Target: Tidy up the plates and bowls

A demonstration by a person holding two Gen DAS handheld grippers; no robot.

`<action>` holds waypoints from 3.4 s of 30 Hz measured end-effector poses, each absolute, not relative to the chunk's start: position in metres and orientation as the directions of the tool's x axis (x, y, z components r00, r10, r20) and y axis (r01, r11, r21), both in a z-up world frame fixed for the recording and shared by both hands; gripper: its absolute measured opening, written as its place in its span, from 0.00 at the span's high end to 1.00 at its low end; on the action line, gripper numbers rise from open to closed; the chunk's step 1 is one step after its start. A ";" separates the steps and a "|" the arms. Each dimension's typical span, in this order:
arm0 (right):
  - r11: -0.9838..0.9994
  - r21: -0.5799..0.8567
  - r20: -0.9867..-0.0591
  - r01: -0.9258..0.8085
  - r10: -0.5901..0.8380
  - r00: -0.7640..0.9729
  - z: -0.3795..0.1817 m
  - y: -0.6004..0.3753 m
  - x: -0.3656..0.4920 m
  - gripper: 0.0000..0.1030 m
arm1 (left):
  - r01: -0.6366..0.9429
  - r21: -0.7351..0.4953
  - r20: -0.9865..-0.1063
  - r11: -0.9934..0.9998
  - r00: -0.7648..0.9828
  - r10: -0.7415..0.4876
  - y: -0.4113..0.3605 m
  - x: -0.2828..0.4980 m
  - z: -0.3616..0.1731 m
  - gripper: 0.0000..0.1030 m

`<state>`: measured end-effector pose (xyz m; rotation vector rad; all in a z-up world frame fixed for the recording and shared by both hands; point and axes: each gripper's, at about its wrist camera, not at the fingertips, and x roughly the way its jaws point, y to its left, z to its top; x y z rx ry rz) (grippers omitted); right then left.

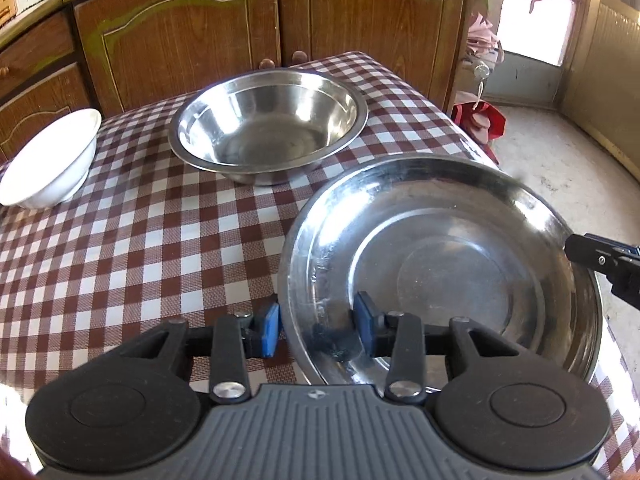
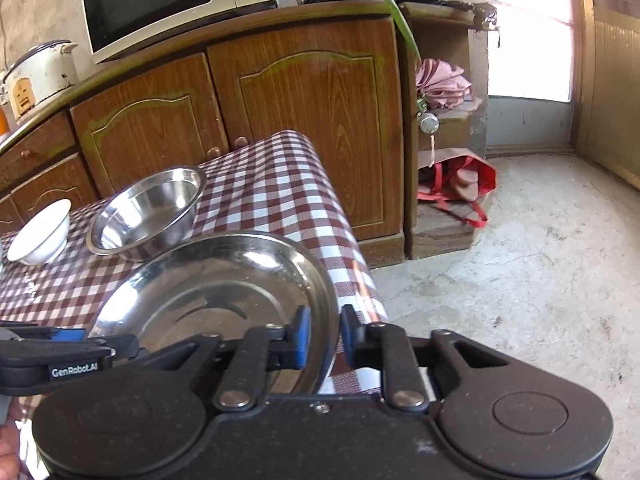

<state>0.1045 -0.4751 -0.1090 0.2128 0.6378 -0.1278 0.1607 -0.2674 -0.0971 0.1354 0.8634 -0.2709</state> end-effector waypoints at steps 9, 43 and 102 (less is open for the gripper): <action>0.970 0.168 -0.573 0.175 -0.048 0.818 -0.102 -0.476 0.098 0.87 | 0.269 -0.044 -0.754 0.962 0.623 -0.209 -0.256 0.155 -0.089 0.70; 0.978 0.137 -0.506 0.155 -0.066 0.860 -0.055 -0.387 -0.018 0.87 | 0.264 -0.023 -0.674 0.964 0.708 -0.209 -0.177 0.063 -0.021 0.74; 0.995 0.095 -0.447 0.016 0.028 0.894 -0.022 -0.300 -0.068 0.87 | 0.180 -0.047 -0.679 0.982 0.716 -0.164 -0.086 -0.005 -0.011 0.74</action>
